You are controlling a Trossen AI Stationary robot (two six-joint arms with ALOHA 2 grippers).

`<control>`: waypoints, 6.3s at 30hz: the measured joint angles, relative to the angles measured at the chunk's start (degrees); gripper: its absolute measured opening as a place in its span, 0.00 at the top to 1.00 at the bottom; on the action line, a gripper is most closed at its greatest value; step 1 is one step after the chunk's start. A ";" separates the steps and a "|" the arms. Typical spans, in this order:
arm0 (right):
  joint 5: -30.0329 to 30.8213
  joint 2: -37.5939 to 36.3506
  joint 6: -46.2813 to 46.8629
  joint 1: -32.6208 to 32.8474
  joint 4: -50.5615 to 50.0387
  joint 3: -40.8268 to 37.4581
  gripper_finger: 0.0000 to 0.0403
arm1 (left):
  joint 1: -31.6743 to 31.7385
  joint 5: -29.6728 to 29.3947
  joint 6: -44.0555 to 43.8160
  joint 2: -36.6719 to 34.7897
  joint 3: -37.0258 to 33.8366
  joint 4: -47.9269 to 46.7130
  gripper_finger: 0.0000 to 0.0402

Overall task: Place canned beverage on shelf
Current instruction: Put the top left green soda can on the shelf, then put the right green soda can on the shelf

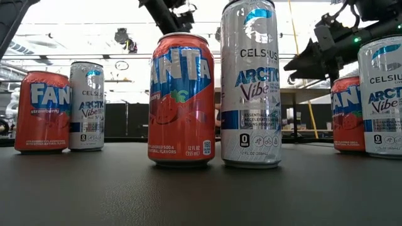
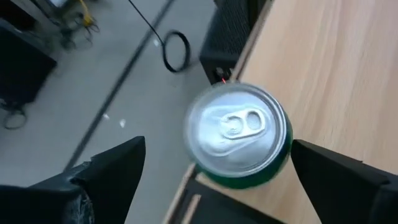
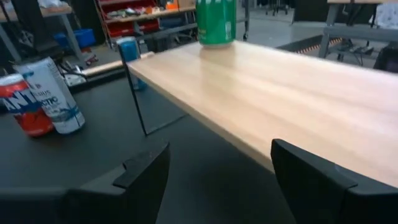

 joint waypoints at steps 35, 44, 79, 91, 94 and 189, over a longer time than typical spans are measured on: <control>7.80 17.63 12.35 41.08 -25.03 28.03 0.39 | -47.80 -24.78 -16.35 -29.14 -53.19 45.91 0.03; 7.50 34.16 29.06 47.44 -56.33 47.04 0.39 | -56.39 -28.16 -17.17 -25.63 -60.36 60.97 0.03; -28.64 53.79 58.05 57.11 -79.23 57.65 0.02 | -55.93 -25.05 -17.11 -18.20 -60.37 68.15 0.03; -22.28 55.30 55.20 56.28 -76.15 57.52 0.02 | -55.91 -25.05 -17.13 -18.20 -60.37 68.13 0.03; -21.20 55.26 54.83 56.28 -74.09 56.12 0.05 | -55.91 -25.06 -17.14 -18.20 -60.37 68.13 0.03; -10.65 43.08 -16.36 22.05 -44.77 59.37 0.26 | -38.55 12.68 -18.18 -4.91 -42.27 62.56 0.25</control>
